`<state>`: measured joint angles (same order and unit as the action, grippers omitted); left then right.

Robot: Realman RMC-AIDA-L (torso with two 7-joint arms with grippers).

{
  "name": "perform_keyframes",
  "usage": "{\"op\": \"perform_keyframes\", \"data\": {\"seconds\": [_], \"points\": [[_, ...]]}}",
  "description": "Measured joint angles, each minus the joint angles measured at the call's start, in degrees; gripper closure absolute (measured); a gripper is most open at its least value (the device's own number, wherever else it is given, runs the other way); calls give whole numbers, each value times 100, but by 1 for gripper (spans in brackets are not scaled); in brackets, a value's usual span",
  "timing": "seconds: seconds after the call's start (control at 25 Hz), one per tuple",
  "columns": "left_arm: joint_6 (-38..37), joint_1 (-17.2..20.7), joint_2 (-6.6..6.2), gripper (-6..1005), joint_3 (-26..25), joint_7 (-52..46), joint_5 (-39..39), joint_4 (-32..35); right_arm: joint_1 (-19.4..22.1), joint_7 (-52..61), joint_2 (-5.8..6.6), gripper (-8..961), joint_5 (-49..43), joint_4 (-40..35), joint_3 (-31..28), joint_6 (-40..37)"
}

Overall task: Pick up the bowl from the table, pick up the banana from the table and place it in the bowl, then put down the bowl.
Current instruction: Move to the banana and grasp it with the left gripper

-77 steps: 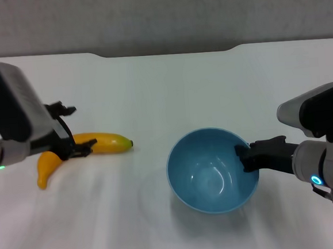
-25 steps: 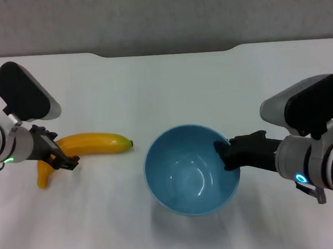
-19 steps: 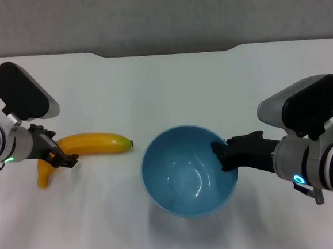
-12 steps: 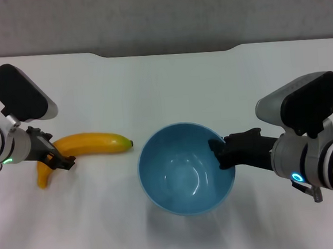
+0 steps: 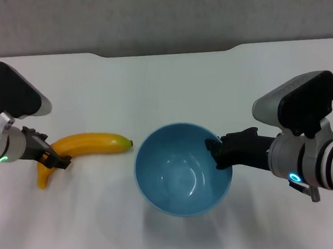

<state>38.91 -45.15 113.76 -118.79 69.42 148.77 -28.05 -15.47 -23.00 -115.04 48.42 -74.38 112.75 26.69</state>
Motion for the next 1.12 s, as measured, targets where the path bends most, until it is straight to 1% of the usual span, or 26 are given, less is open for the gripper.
{"op": "perform_keyframes", "data": {"seconds": [0.24,0.44,0.64,1.12], "points": [[19,-75,-26,138,-4,-36,3,112,-17,-2,0,904,0,-2,2,-5],[29,-326,-114,137,-4,-122,3,513,-38,-3,0,904,0,-15,10,-10],[56,-396,-164,136,-10,-201,3,573,-51,-3,0,903,0,-28,10,-12],[-14,-415,-176,139,-12,-337,3,589,-54,-3,0,902,0,-103,24,-15]]}}
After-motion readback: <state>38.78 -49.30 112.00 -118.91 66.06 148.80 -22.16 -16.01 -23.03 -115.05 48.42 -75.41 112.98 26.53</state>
